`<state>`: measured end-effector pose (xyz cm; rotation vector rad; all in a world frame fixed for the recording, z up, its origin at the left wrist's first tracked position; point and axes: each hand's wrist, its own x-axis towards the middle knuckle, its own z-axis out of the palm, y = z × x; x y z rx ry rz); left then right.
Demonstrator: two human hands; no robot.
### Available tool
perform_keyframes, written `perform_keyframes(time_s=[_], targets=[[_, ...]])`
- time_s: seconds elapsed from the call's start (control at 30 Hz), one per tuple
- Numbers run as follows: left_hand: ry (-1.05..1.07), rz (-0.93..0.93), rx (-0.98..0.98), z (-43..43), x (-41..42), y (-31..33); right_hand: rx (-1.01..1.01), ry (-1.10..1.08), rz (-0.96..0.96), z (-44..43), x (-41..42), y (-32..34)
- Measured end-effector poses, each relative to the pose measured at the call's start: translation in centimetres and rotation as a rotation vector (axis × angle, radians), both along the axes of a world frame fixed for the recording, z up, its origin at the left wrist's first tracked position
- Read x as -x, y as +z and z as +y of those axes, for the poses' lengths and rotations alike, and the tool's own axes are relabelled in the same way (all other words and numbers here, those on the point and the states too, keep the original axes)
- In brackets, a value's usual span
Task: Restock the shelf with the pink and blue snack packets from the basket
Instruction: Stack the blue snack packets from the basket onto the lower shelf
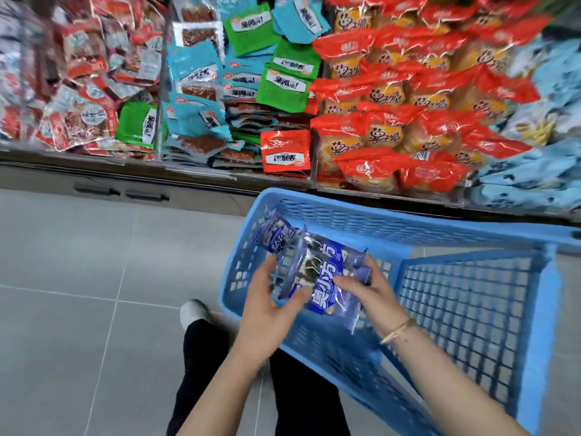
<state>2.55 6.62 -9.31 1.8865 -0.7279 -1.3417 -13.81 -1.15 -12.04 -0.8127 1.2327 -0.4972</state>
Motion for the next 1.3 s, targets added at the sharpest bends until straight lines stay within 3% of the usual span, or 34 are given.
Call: perform_keyframes(time_s=[0.07, 0.17, 0.27, 0.37, 0.43, 0.53, 0.67, 0.77, 0.97, 1.3], targets=[[0.053, 0.232, -0.040, -0.8, 0.6, 0.5, -0.055, -0.024, -0.151, 0.8, -0.5, 1.0], [0.139, 0.369, -0.046, -1.5, 0.0, 0.4, -0.083, -0.064, -0.245, 1.3, -1.0, 1.6], [0.093, 0.341, -0.033, -1.6, -1.1, 0.3, 0.004, -0.045, -0.149, 0.8, -1.4, 1.5], [0.033, 0.316, -0.067, -2.0, -2.5, -0.1, 0.093, 0.135, 0.029, -0.1, -1.4, 1.2], [0.132, 0.324, -0.073, -2.1, -3.0, -0.6, 0.065, 0.255, 0.000, -0.3, -2.0, 1.0], [0.363, 0.375, -0.056, -1.8, -2.6, -0.6, 0.068, 0.180, -0.035, 0.8, -3.9, 0.8], [0.326, 0.396, -0.057, -0.7, -2.3, 0.0, 0.096, 0.153, 0.031, 2.9, -6.2, 0.1], [0.440, 0.401, -0.104, 0.5, -4.6, 0.2, -0.070, 0.154, -0.038, 2.8, -6.8, -1.3], [0.635, 0.359, -0.099, 4.6, -9.3, 0.0, 0.042, 0.451, 0.469, -1.5, -7.6, -9.7], [0.762, 0.331, -0.134, 10.3, -11.7, -1.1, 0.358, 0.656, 0.820, -5.3, -10.8, -18.1]])
